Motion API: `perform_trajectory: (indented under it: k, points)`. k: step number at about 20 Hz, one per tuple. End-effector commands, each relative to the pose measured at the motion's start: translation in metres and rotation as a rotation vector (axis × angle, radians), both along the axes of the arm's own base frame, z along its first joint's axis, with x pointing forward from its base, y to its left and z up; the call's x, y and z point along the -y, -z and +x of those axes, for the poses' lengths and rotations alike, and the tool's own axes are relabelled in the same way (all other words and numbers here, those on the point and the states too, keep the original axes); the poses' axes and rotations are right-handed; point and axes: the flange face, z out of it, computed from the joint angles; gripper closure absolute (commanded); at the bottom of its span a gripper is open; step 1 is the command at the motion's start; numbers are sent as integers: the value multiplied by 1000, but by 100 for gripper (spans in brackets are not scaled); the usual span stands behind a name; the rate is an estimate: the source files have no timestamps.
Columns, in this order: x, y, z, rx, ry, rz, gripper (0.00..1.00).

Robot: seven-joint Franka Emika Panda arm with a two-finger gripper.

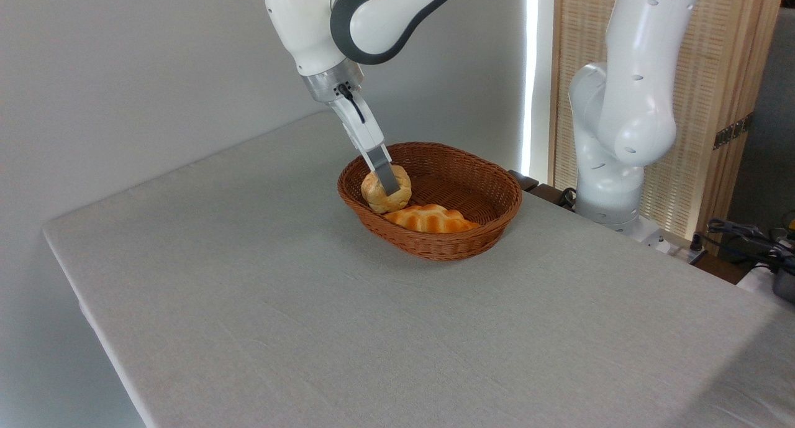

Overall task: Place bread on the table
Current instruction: 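Lift the roll out of the basket and lower it onto the table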

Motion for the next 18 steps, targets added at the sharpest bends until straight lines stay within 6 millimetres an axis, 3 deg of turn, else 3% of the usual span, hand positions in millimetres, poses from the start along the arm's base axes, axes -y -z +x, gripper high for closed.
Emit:
perform_trajectory:
  k: [1,9,13,16,18]
  points:
    - [-5,-12,6,18,11,-15,93]
    - [-40,-93,40,101,-93,-118,86]
    - [-47,-99,64,201,-140,-171,83]
    - [-41,-85,86,268,-157,-188,81]
    - [-43,-71,101,292,-178,-188,67]
